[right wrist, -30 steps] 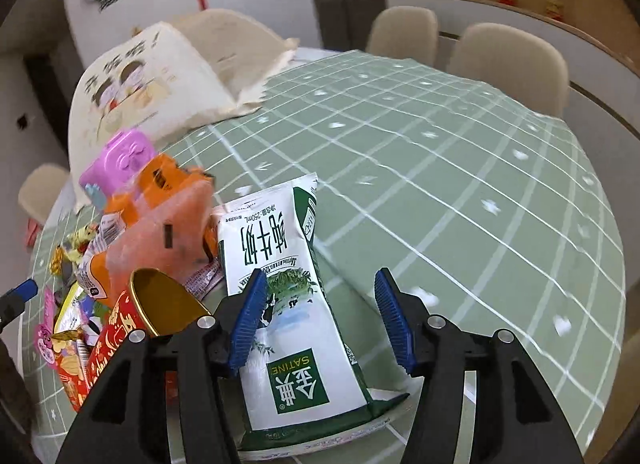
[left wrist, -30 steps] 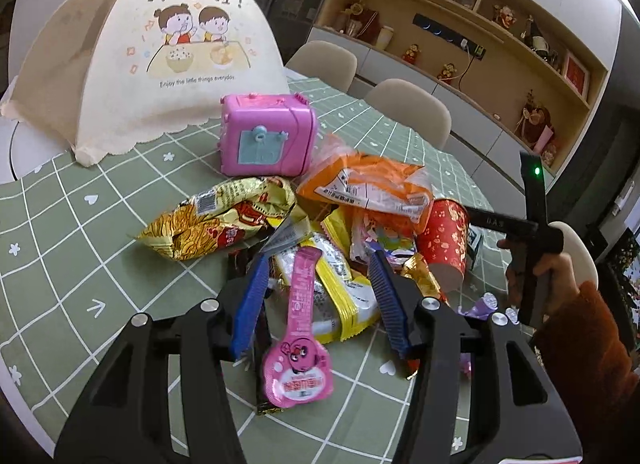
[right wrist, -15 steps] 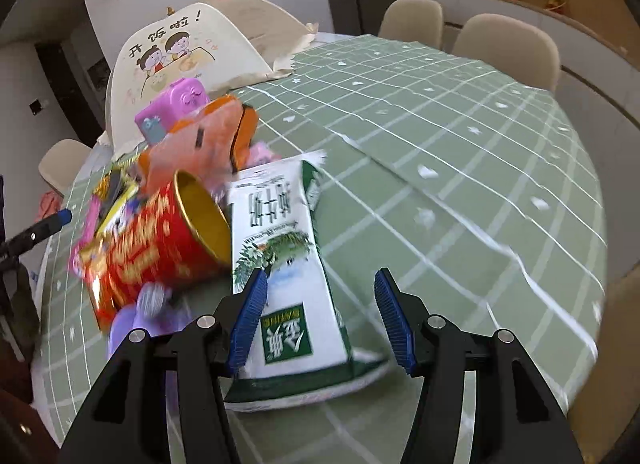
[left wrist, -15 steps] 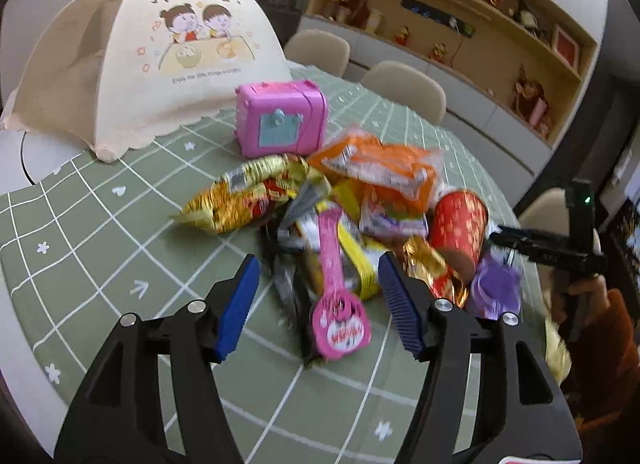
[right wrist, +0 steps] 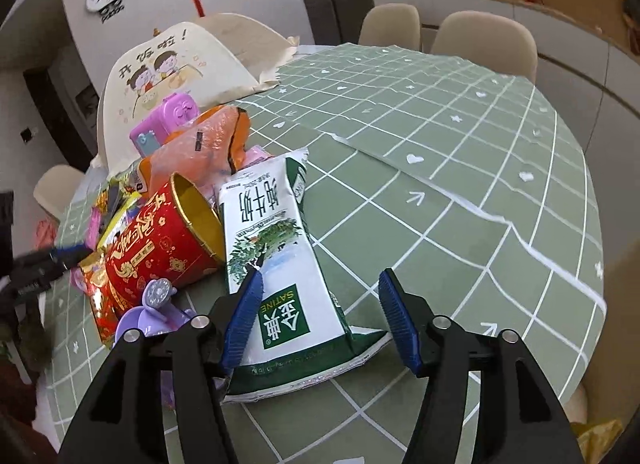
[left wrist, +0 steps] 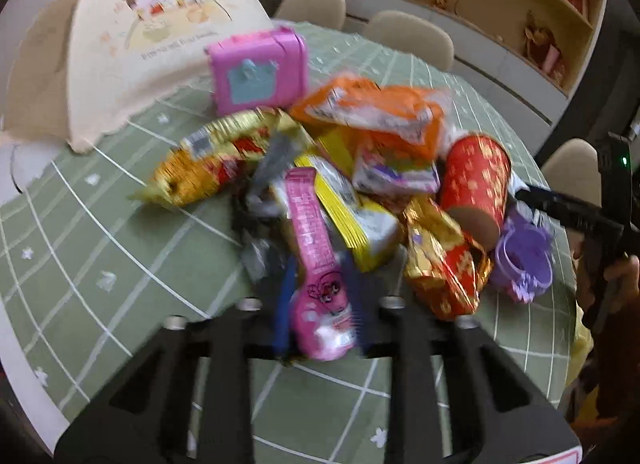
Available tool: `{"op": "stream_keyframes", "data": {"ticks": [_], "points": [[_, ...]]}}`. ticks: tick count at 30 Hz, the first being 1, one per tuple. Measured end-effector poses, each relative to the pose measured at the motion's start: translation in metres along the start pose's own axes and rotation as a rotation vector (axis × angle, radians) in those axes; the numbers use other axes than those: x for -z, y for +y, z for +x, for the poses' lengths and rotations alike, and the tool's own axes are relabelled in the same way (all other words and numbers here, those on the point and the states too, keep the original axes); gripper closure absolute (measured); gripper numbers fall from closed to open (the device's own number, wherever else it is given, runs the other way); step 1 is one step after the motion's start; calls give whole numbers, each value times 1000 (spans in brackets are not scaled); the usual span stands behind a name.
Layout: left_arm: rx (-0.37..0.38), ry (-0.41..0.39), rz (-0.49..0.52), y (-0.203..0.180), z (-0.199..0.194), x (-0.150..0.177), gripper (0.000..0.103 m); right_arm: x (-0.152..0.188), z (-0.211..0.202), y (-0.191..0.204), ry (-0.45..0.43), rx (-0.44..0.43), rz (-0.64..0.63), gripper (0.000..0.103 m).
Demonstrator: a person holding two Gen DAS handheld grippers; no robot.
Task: Collect trash
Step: 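Close the right gripper on the white milk pouch and lift it, then carry the pink wrapper and milk pouch to the yellow bin and release both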
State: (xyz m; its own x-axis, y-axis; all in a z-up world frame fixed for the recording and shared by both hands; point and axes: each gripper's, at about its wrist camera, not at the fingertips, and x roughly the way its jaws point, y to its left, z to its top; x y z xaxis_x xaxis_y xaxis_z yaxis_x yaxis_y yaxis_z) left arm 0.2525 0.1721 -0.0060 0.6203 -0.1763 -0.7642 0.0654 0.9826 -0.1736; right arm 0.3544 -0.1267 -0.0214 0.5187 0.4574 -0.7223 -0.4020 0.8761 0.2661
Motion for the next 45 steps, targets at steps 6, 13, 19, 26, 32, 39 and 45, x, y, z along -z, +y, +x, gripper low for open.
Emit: {"op": "stream_keyframes", "data": {"ticks": [6,13,19,26,32,39,45], "points": [[36,-68,-22,4,-25,4,94,-4,-19,20,-54,-17,-131,46],[20,-120,-5,2,-42,3,95,-25,2,37,21,-11,-240,46],[38,-111,-14,4,-41,8,95,-39,39,39,137,-40,-214,46],[53,-100,-22,3,-36,7,95,-45,42,43,85,47,-174,55],[65,-162,5,-10,-49,-5,95,-33,-7,38,-59,71,-144,56],[91,-257,37,-39,-76,-17,95,-22,-80,33,-249,107,-133,56],[114,-297,79,-79,-87,-23,95,5,-128,21,-330,175,-140,56]]}}
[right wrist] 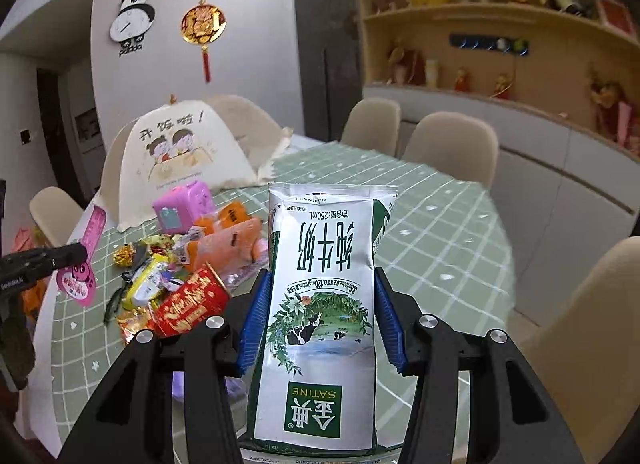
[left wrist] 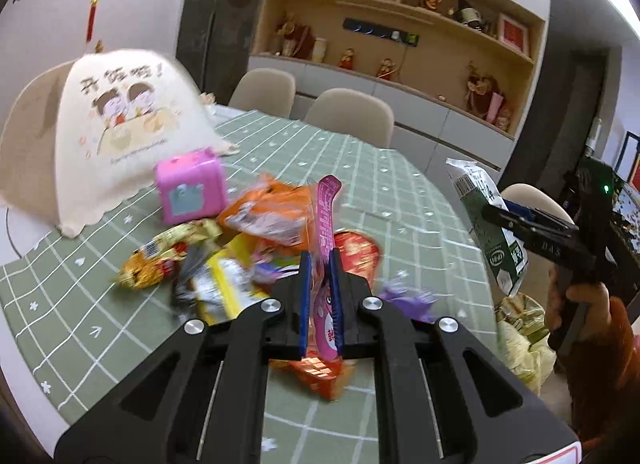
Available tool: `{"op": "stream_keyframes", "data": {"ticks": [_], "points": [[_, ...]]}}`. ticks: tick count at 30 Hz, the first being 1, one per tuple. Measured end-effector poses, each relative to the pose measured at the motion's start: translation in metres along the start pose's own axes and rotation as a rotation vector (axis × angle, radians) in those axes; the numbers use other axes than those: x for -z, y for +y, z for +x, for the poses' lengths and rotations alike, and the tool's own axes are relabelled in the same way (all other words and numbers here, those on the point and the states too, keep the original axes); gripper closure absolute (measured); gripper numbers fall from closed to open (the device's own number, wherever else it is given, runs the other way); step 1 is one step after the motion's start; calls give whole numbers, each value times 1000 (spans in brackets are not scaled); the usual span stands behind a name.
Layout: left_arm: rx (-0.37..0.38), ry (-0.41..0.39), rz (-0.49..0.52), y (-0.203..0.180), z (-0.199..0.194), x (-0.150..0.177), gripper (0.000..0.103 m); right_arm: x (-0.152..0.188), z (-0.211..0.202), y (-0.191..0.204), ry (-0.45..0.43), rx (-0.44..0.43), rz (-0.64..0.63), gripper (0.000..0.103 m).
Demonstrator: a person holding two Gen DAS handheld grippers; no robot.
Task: Collect trash
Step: 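Carry the pink wrapper and milk pouch to the yellow bin and release both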
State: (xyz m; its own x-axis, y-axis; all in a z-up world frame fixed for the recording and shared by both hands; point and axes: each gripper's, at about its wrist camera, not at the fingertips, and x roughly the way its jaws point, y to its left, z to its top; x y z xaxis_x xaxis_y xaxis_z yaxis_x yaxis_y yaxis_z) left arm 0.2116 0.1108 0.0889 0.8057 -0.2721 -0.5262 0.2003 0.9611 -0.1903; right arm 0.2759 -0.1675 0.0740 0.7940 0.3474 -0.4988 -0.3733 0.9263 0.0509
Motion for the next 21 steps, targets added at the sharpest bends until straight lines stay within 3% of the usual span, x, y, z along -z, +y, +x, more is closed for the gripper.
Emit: {"op": "stream_keyframes", "data": {"ticks": [8,21], "points": [[108,-15,85,-84,12,-4,95,32,-75,-42,-90,142,15,56],[414,92,187,-250,74,35,95,122,-173,-124,-123,390,121,56]]}}
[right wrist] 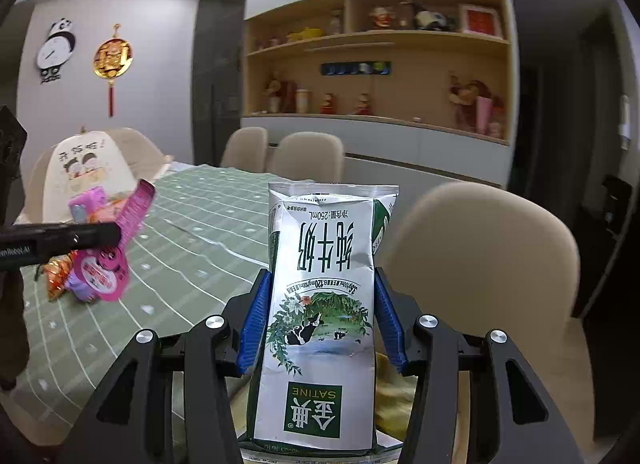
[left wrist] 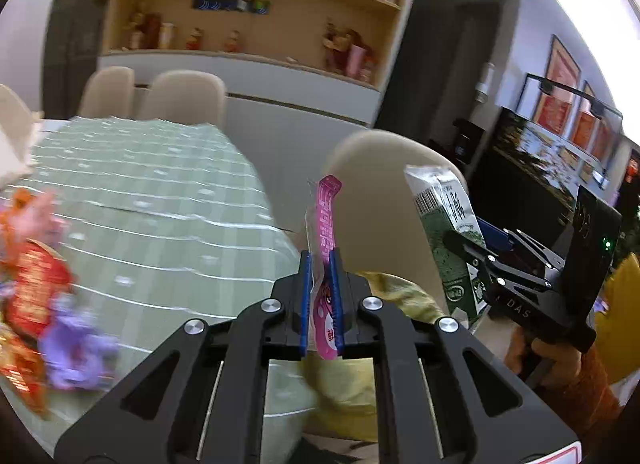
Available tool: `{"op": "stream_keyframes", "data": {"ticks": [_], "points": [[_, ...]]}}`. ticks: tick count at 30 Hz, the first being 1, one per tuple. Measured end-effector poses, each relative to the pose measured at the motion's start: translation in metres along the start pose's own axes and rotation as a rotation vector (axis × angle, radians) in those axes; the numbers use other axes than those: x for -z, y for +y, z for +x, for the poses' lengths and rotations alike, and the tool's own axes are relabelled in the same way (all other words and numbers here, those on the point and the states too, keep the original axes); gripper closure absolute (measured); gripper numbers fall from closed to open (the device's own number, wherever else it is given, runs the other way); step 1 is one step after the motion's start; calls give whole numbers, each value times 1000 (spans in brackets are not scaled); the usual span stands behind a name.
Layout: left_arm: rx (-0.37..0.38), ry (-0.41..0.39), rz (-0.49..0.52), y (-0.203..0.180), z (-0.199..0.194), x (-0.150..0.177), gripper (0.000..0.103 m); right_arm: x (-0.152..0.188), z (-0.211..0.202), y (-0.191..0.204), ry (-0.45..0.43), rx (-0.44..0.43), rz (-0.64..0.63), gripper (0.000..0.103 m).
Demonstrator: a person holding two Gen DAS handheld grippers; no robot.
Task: Collect trash
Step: 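Carry the pink wrapper and milk pouch to the yellow bin and release both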
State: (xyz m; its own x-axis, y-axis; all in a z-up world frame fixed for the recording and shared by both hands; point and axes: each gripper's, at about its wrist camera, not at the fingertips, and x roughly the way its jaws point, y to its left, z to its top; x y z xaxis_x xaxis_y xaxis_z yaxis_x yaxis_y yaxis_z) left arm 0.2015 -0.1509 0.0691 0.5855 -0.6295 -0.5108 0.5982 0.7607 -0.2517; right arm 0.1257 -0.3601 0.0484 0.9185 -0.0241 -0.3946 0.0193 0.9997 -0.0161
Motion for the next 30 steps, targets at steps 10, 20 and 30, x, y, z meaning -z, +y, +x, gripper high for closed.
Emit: {"op": "stream_keyframes", "data": {"ticks": [10,20,30], "points": [[97,119,0,-52,90,24,95,26,-13,-54,2,66,71,56],[82,209,-84,-36,129,42,64,41,9,-51,-29,11,88,55],[34,161,-39,-14,76,49,48,82,62,-27,108,-50,74,42]]}}
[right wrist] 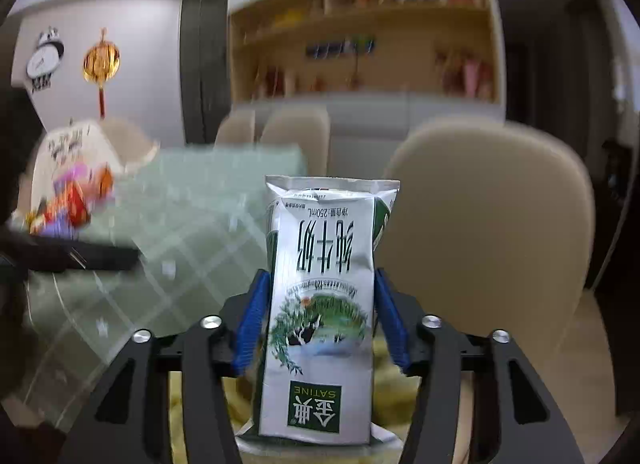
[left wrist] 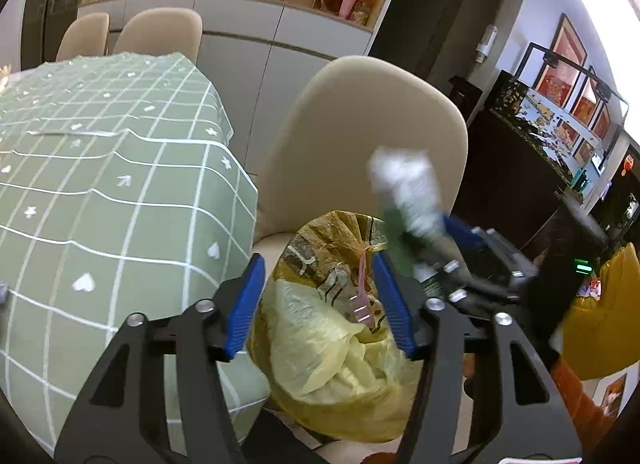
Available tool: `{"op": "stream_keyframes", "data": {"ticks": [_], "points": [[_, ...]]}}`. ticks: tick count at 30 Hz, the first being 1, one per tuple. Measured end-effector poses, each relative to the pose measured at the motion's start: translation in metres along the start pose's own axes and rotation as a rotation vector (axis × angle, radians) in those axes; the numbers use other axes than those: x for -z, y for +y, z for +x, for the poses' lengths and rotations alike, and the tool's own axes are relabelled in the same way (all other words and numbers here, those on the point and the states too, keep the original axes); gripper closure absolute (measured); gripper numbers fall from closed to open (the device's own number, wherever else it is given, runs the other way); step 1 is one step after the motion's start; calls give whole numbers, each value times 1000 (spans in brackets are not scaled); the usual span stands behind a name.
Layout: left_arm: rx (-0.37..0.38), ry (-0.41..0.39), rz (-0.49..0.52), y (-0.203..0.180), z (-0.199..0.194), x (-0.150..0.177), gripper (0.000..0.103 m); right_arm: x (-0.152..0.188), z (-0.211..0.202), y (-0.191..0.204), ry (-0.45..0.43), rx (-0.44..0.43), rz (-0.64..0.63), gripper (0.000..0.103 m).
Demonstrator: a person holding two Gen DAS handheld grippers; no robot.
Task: Collect trash
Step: 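Carry the pink wrapper and milk pouch to the yellow bin and release both, then return both grippers to the snack pile on the table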
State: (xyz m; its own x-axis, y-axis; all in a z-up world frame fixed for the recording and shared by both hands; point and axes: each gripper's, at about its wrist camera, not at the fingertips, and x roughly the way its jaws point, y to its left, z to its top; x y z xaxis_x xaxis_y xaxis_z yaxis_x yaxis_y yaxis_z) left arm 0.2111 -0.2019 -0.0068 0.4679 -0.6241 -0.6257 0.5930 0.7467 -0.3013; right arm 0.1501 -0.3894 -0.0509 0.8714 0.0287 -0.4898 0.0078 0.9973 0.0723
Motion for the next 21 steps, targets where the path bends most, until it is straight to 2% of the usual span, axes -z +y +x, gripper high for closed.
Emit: {"op": "stream_keyframes", "data": {"ticks": [8,13,21], "points": [[-41,5,-20,18,-26,8,48,14,4,-3,79,-7,53,42],[-93,-14,-13,30,-45,13,48,8,0,8,113,-20,48,41],[-178,-93,-40,69,-99,15,47,-20,-6,52,82,-85,14,41]]}}
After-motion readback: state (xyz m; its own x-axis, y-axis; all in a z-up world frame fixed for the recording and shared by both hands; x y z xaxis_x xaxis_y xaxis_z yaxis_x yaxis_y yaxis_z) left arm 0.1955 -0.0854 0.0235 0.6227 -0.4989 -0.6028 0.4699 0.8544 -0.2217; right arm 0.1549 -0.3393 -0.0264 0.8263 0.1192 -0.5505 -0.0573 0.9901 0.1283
